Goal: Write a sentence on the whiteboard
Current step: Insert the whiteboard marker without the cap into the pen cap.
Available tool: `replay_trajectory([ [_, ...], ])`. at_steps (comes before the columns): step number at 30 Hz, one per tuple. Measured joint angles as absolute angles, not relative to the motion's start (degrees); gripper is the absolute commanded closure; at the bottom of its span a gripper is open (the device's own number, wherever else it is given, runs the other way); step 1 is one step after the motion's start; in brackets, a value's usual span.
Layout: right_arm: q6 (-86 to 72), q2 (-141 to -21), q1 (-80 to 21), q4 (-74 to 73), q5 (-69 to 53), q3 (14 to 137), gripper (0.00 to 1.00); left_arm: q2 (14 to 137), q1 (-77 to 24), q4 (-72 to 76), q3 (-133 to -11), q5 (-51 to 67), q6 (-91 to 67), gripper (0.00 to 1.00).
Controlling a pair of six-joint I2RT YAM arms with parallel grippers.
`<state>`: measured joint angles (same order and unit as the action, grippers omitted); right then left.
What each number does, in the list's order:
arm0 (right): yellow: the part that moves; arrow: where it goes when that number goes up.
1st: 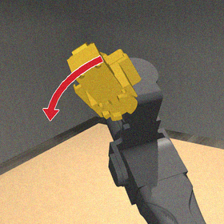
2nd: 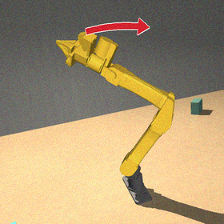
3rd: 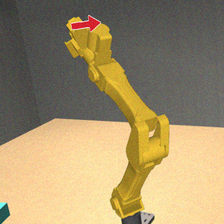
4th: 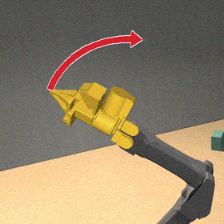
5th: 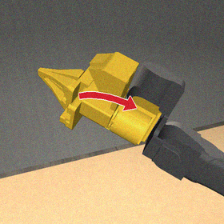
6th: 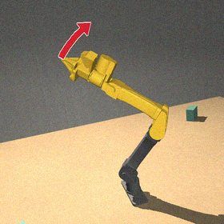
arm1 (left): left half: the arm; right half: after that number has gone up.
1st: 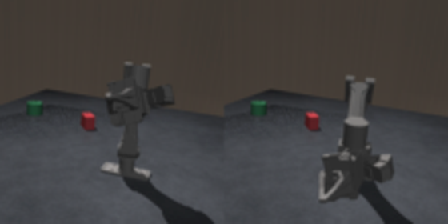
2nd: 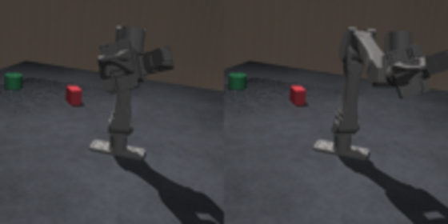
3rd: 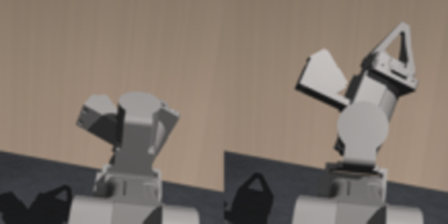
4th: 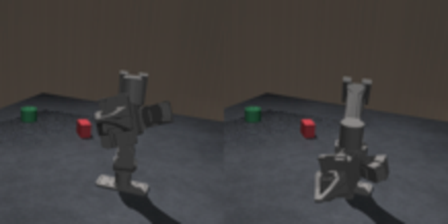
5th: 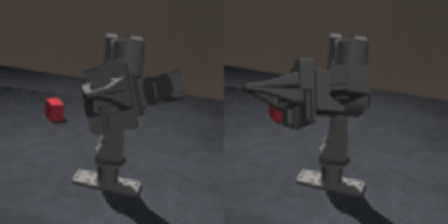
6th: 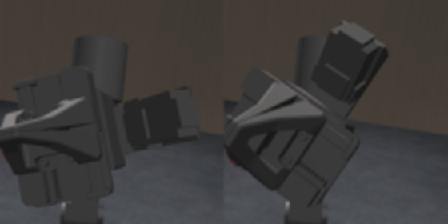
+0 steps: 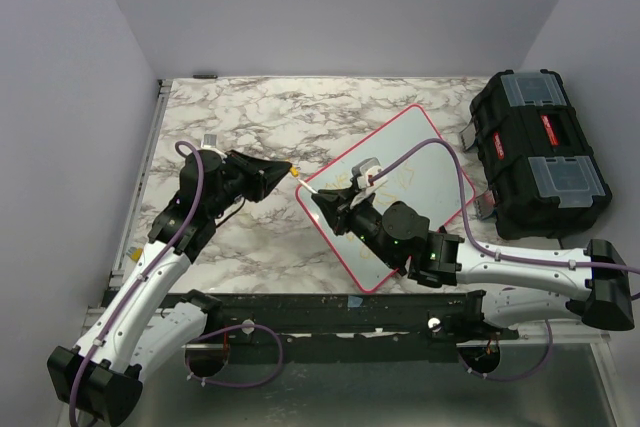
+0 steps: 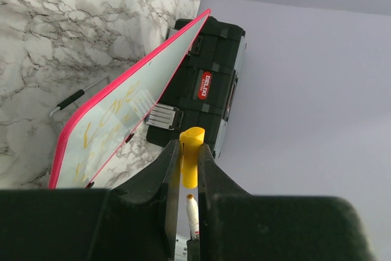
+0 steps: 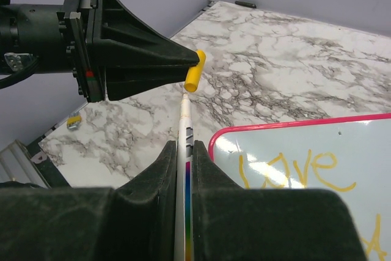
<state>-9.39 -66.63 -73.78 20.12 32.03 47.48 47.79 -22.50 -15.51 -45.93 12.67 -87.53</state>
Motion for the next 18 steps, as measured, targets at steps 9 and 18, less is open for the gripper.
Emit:
replay_trajectory([
  [9,-9.4,-67.0,-73.8,21.0,32.8,47.5,0.99,47.7,-22.5,-15.4,-45.5,12.8,-87.9,1.0],
  [18,-9.4,-68.4,-73.8,21.4,32.8,47.5,0.99,47.3,-22.5,-15.3,-45.3,13.2,-88.1,1.0],
])
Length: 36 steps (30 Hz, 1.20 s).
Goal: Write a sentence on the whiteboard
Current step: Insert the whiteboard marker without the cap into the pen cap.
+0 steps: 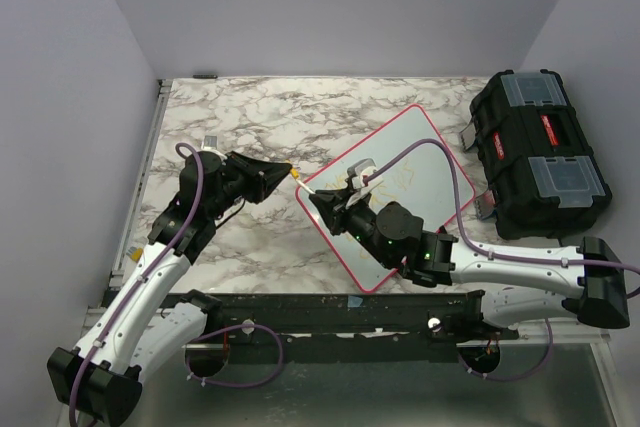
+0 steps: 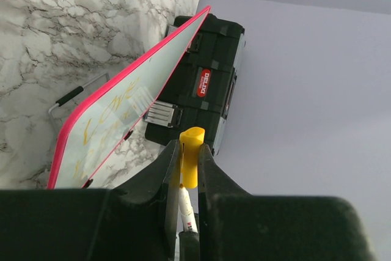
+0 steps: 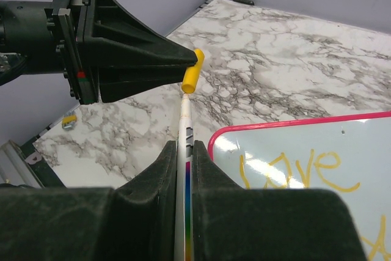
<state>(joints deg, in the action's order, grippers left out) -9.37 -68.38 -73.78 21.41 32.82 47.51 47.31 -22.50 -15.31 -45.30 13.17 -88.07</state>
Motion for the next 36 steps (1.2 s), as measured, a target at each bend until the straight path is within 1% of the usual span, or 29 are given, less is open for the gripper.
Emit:
replay_trajectory([
  [36,-9.4,-68.7,-73.8,21.1,33.2,48.5,0.99,47.0,-22.2,-14.6,-44.2,13.6,-88.8,1.0],
])
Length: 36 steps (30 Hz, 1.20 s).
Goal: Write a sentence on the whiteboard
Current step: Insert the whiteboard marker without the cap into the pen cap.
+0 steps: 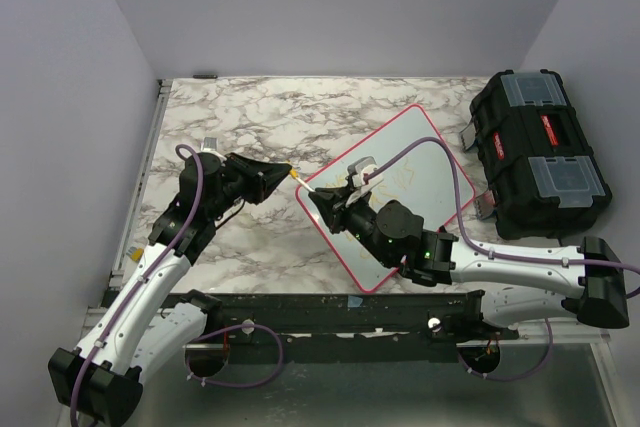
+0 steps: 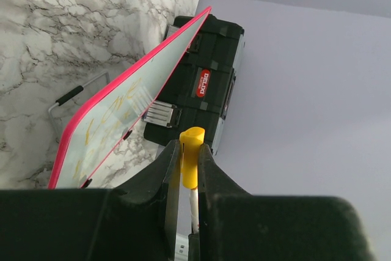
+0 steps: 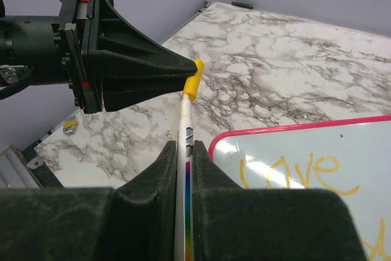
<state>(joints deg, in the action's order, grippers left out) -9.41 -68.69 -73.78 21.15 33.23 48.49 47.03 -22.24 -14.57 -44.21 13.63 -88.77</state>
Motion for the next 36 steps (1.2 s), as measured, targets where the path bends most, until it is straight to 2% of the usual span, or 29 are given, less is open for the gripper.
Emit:
replay_trajectory([
  [36,-9.1,-75.5,-73.8,25.2,36.1,52.3,0.99,42.9,-21.7,-14.6,-42.4,12.8,-90.6,1.0],
])
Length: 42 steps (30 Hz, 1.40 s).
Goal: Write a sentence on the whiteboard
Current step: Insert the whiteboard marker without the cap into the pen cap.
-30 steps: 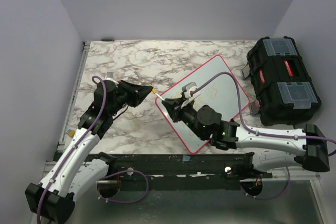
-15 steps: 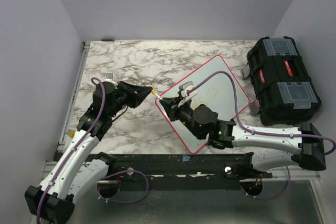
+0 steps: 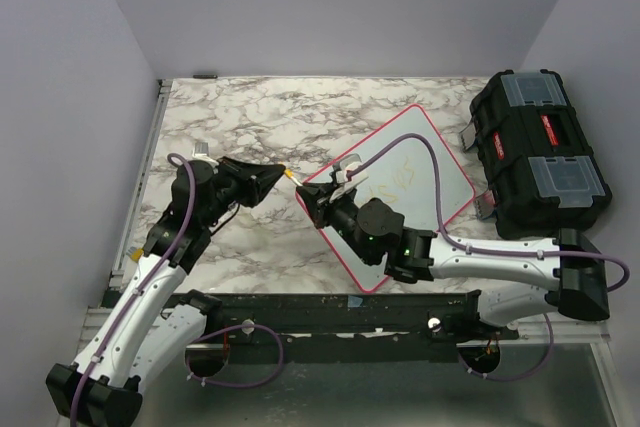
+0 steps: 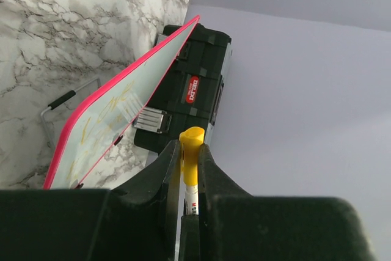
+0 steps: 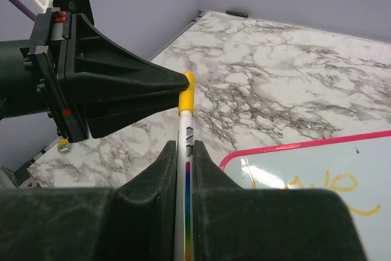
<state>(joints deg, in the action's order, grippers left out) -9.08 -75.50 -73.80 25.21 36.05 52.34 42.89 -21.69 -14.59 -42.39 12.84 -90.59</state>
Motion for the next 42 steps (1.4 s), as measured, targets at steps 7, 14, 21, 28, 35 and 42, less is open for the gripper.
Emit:
replay_trajectory([
  [7,-6.3,-78.2,-73.8,29.3,36.3,53.2,0.99,40.9,-21.3,-14.4,-41.7,11.9,-91.2,1.0],
  [14,-3.6,-79.6,-74.1,35.6,35.5,53.2,0.99,39.0,-21.1,-12.3,-41.5,10.5,-91.5,1.0],
  [21,-5.5,-79.7,-73.5,39.4,33.0,53.2,0.99,37.1,-21.1,-10.0,-41.4,9.3,-91.4,1.0],
  [28,-10.0,-79.9,-70.4,39.7,25.1,53.4,0.99,35.5,-21.1,-9.9,-41.3,6.3,-90.5,1.0],
  [35,-2.1,-81.9,-69.3,36.1,19.9,57.3,0.99,35.0,-21.1,-10.2,-41.3,2.4,-89.4,1.0],
  [42,10.1,-82.2,-69.2,33.1,17.1,58.5,0.99,35.0,-21.9,-11.7,-41.5,0.9,-89.0,1.0],
])
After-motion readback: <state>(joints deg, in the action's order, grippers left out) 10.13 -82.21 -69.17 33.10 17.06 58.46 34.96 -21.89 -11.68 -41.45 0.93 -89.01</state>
